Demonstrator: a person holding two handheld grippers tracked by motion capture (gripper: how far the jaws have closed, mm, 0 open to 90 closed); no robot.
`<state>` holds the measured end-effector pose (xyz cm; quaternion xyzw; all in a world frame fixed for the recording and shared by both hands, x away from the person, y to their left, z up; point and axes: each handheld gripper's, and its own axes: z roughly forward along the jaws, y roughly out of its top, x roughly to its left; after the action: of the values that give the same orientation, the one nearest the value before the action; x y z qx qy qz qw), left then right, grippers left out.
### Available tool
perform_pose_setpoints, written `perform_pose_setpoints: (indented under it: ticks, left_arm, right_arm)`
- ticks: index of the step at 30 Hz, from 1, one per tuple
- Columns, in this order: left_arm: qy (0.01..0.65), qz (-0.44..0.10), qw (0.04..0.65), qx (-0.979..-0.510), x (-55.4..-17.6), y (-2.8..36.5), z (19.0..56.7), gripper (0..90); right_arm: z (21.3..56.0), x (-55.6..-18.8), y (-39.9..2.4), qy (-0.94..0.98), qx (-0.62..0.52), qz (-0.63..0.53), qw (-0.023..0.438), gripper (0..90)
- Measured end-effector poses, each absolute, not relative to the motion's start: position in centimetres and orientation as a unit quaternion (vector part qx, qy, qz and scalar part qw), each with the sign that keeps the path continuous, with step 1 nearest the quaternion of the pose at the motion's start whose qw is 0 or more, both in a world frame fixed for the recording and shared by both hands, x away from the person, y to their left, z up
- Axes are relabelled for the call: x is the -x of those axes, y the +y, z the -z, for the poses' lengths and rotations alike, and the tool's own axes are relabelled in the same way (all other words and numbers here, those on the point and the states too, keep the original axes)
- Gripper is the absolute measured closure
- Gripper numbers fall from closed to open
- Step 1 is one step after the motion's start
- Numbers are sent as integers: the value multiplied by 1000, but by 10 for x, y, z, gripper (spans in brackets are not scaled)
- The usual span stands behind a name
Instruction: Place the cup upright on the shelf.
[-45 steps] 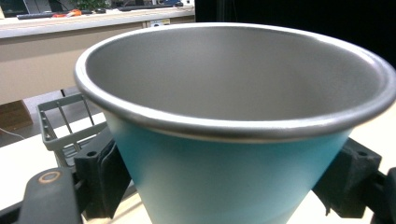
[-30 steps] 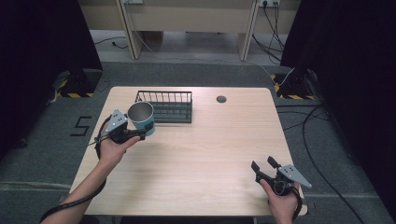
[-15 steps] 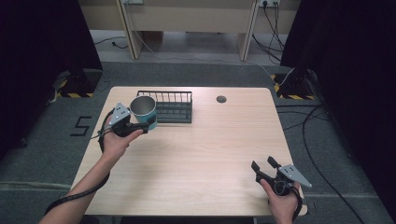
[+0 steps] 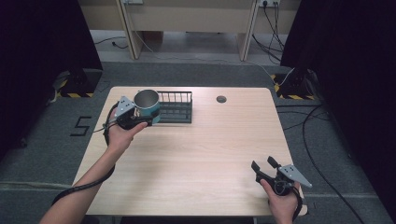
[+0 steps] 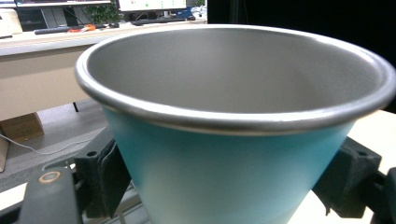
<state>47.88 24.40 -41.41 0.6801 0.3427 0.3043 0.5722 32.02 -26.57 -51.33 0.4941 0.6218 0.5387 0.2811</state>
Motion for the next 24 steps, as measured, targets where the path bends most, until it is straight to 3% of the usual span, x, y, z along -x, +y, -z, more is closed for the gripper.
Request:
perform_pose_setpoints:
  ticks: [24]
  left_arm:
    - [363, -320, 562, -670, -516, 235, 404, 167]
  right_arm:
    - [513, -320, -266, 623, -493, -539, 280, 256]
